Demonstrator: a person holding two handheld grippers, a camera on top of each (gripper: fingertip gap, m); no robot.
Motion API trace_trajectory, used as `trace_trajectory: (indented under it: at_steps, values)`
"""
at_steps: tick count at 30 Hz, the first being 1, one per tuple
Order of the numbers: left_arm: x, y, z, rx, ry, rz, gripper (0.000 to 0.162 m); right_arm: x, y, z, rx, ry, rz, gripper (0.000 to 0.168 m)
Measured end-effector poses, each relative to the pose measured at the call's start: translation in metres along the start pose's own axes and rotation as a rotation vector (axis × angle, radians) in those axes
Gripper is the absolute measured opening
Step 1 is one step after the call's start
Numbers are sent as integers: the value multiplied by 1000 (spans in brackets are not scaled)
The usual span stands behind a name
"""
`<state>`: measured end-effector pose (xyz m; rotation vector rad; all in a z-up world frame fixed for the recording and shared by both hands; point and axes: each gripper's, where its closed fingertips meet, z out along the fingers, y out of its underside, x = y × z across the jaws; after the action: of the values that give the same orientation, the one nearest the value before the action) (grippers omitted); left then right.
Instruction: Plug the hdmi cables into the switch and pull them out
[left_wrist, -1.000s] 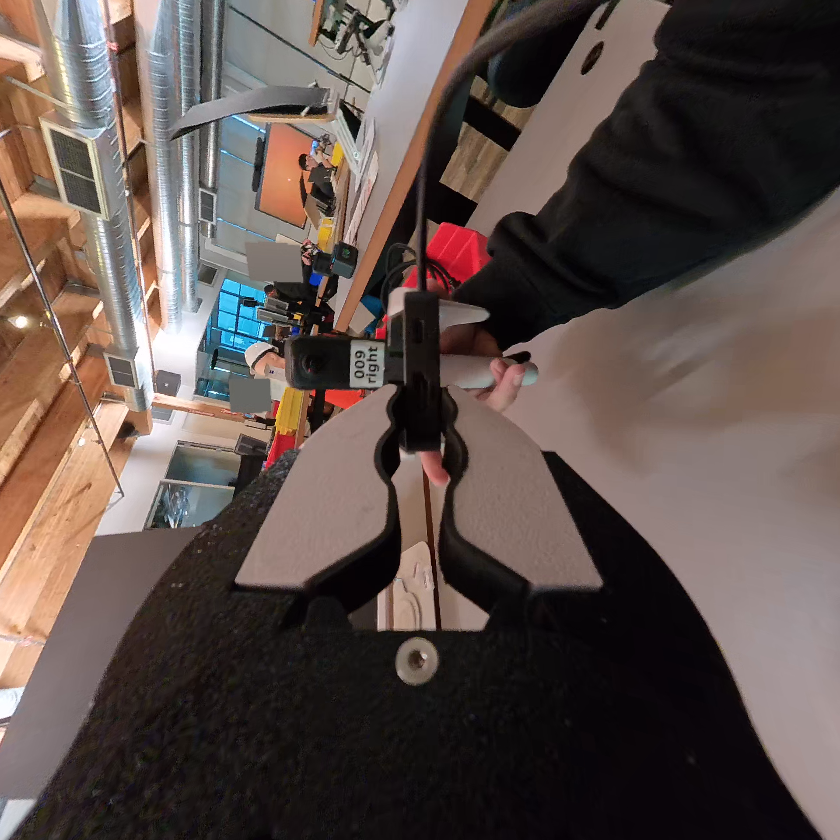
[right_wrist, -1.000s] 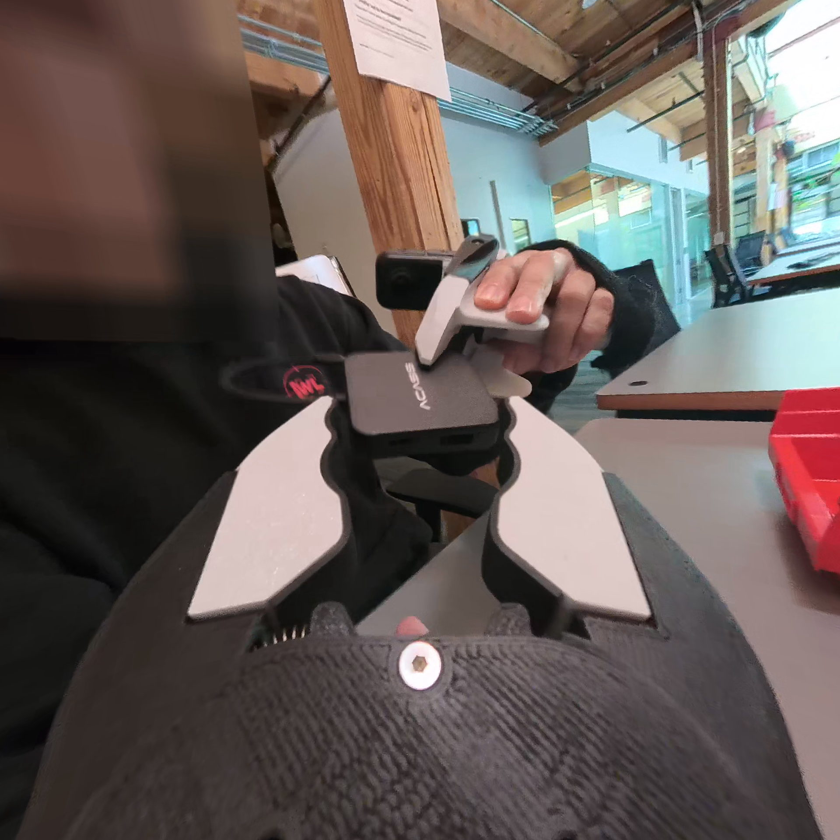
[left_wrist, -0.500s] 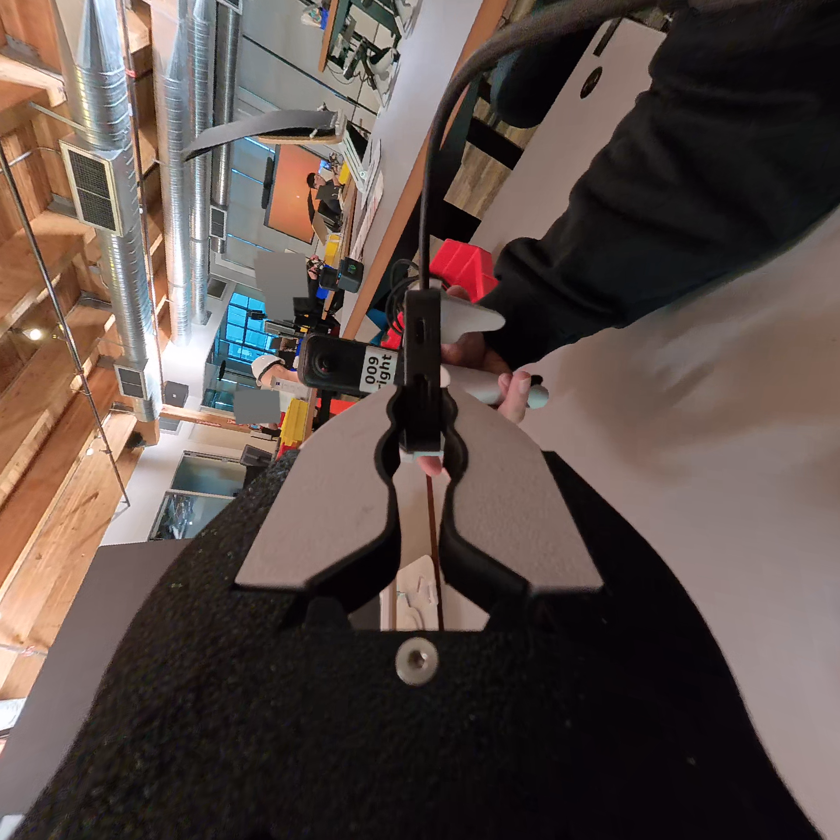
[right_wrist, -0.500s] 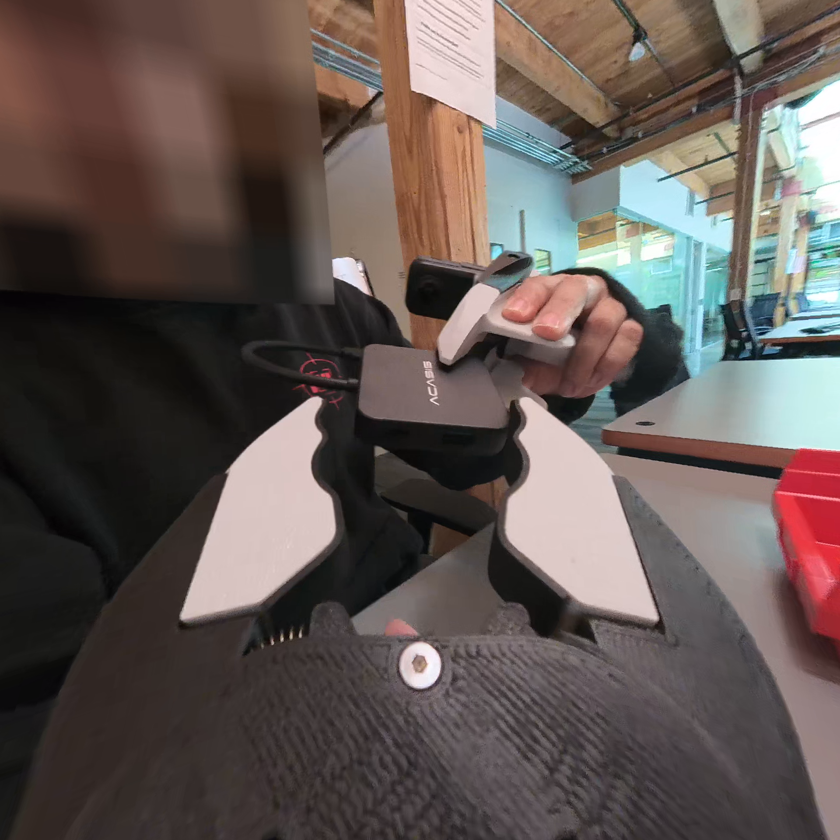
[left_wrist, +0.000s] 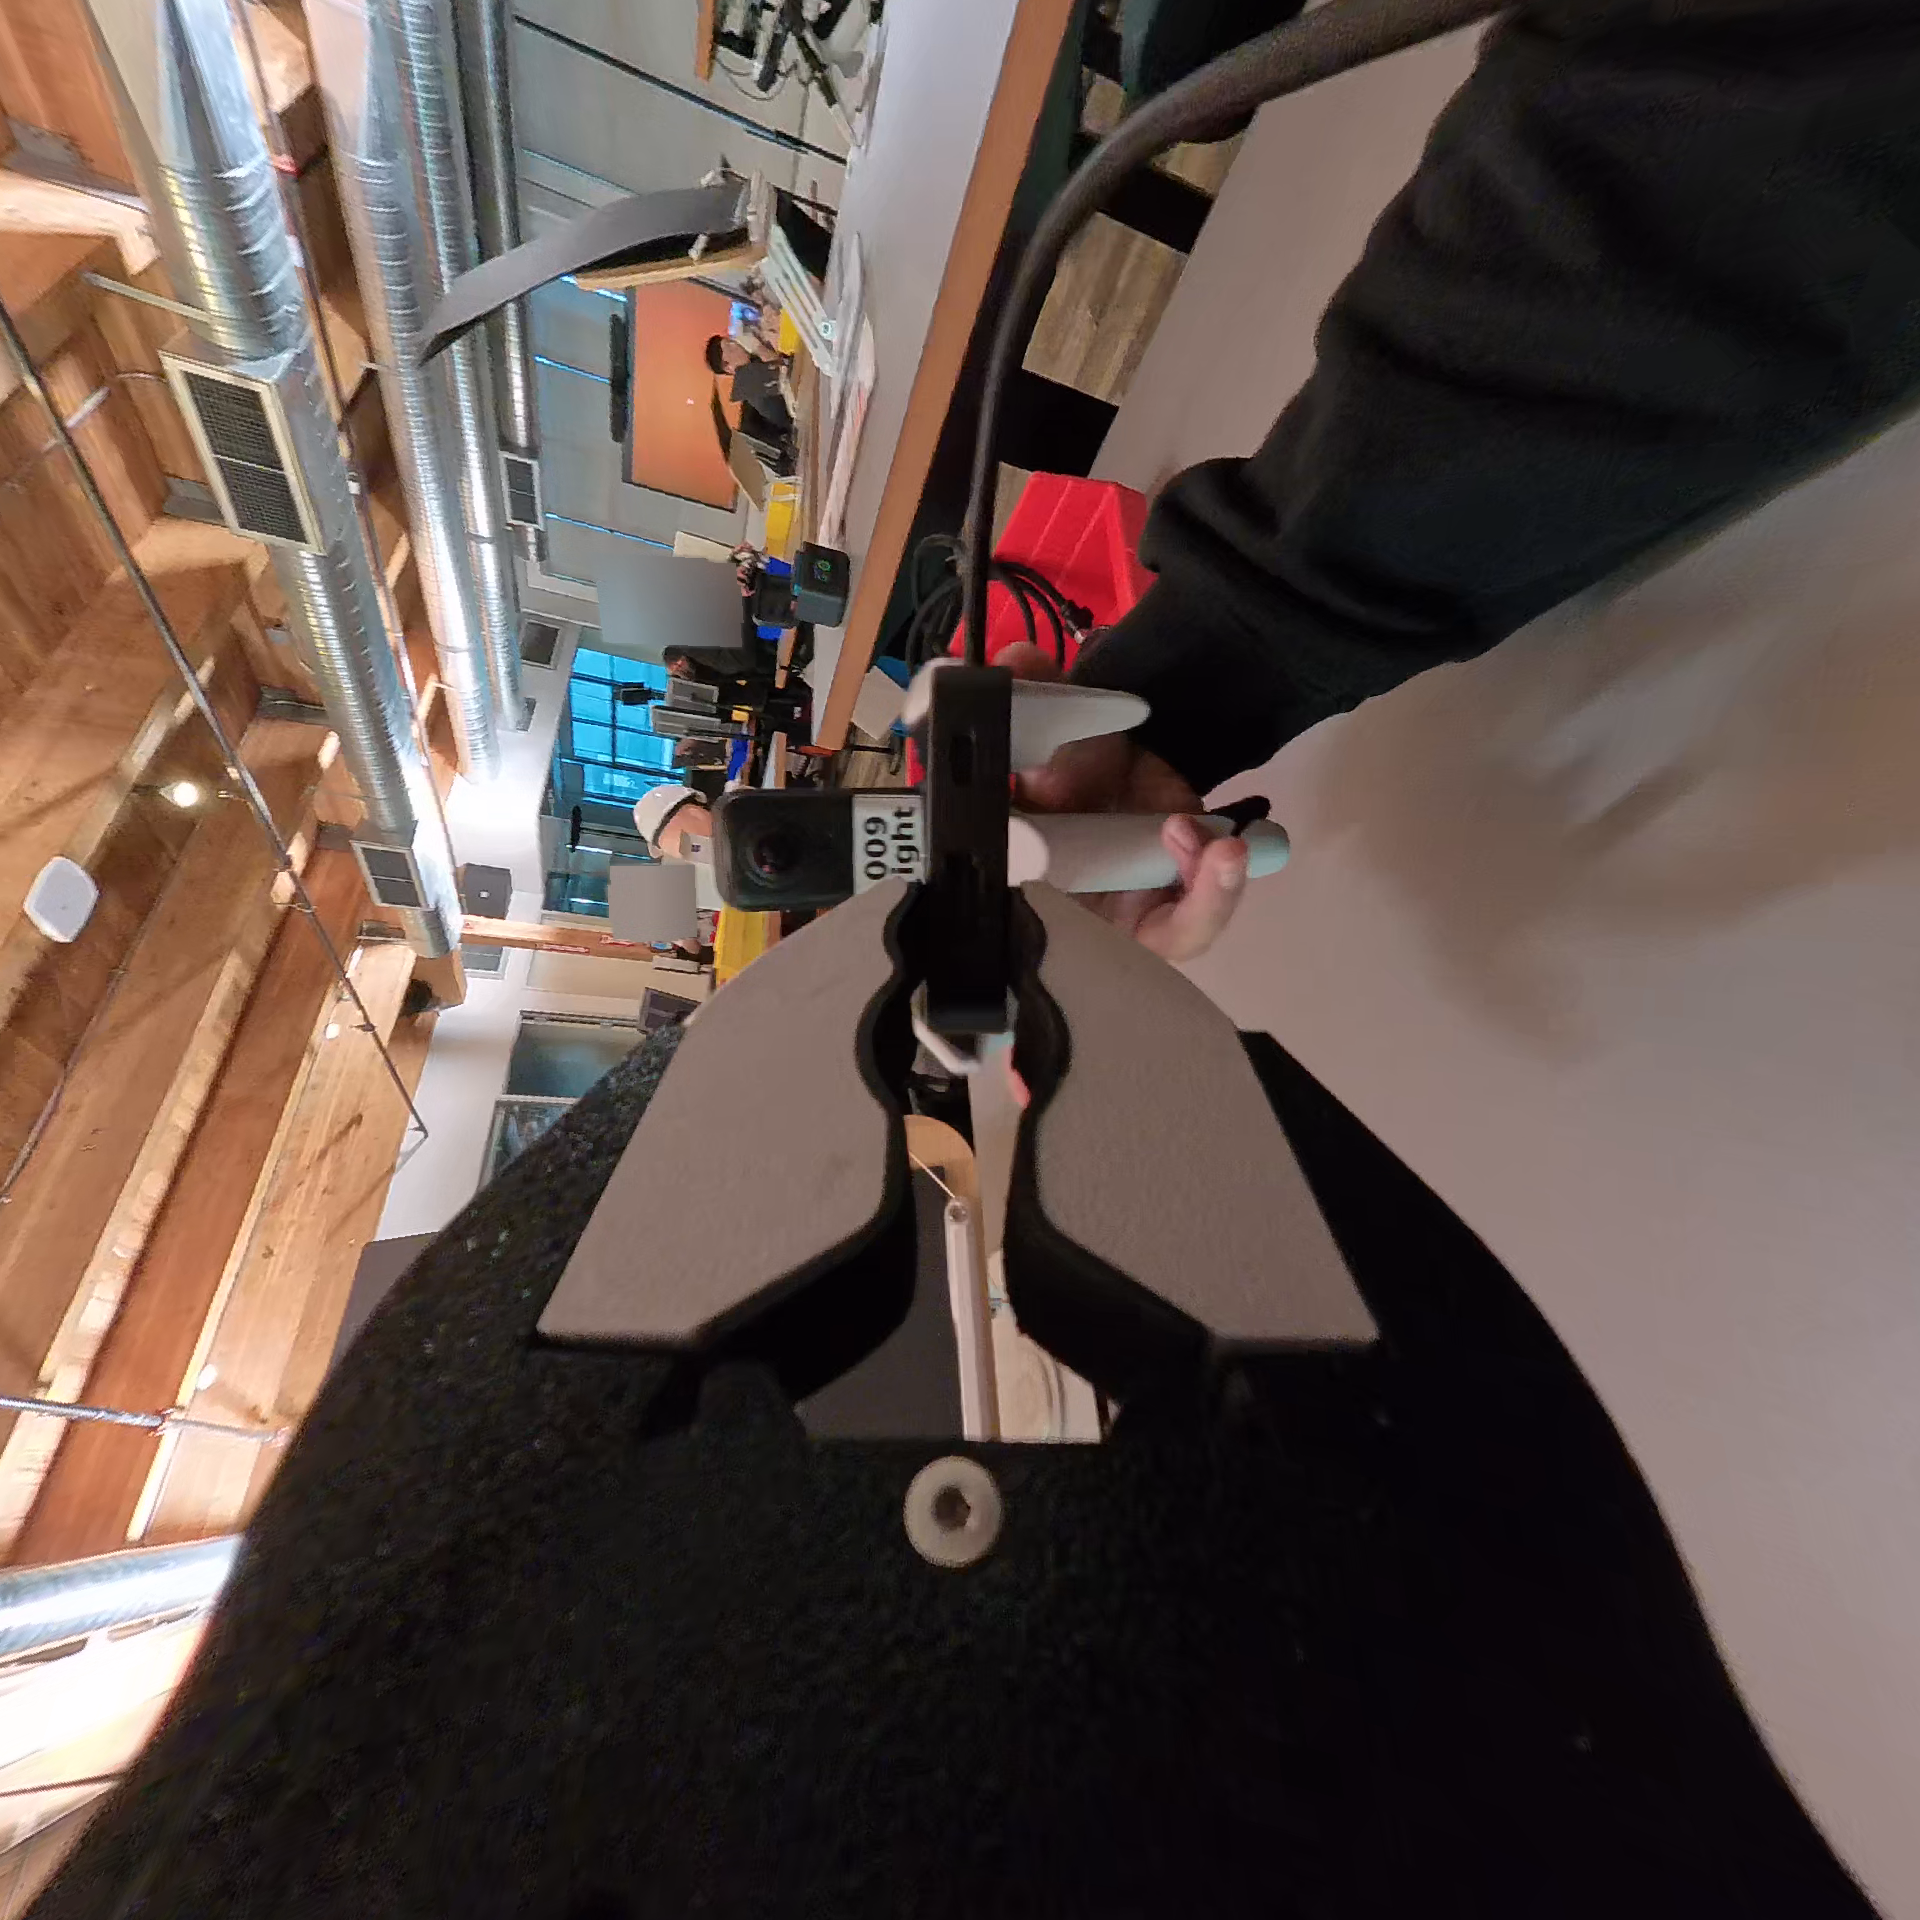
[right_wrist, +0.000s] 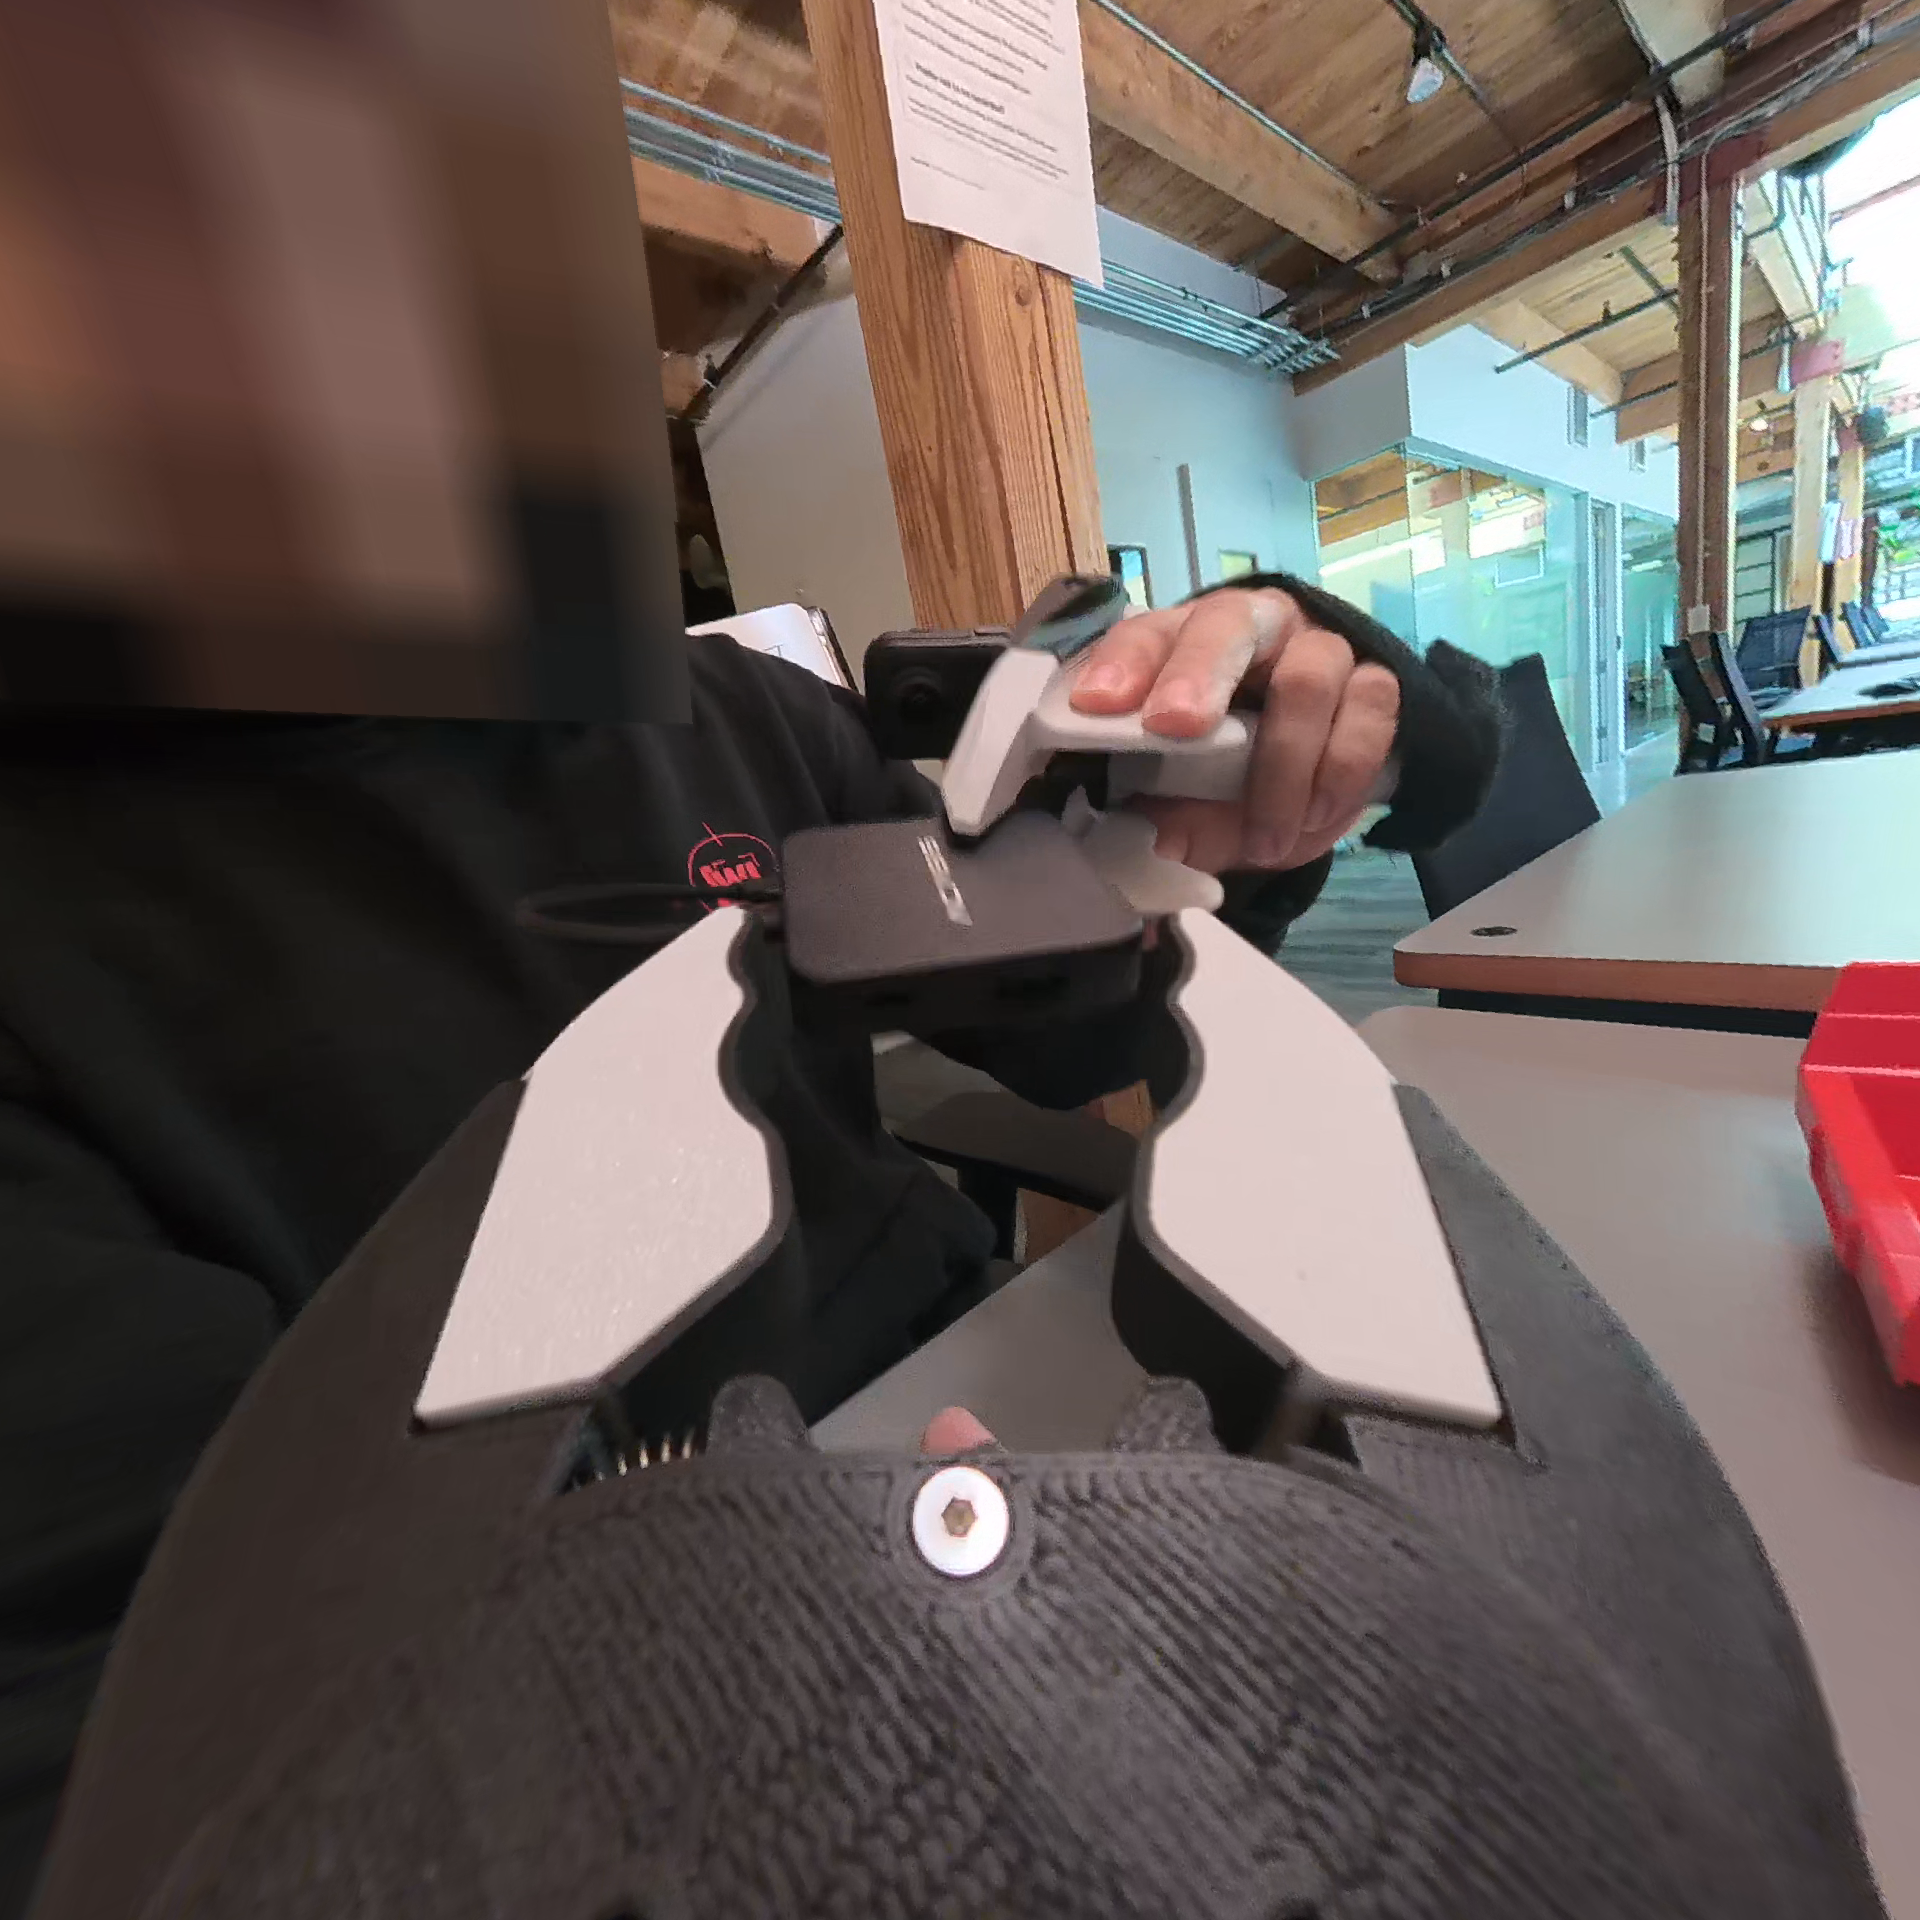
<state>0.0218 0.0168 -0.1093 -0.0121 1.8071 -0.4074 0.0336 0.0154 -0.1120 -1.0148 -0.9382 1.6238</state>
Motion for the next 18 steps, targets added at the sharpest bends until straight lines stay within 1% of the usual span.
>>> trace_trajectory:
  at_steps: [2,3,7,10,14,18]
  values:
    - [-6,-4,-3,23,-15,-19,13,5,7,-1,-41,37,-8,80]
    - [-8,-5,-4,37,-16,-34,13,4,7,-1,-35,28,-16,82]
    - [-8,-2,-4,48,-14,-49,14,-3,-1,6,6,-27,-7,70]
    - [-5,-2,0,50,-2,-44,13,-5,7,13,-31,-51,-25,72]
    - [-6,0,-1,48,-14,-44,14,-6,2,20,2,-60,-109,73]
    - [-8,-1,-4,40,-16,-29,13,-7,-1,21,14,-77,-62,73]
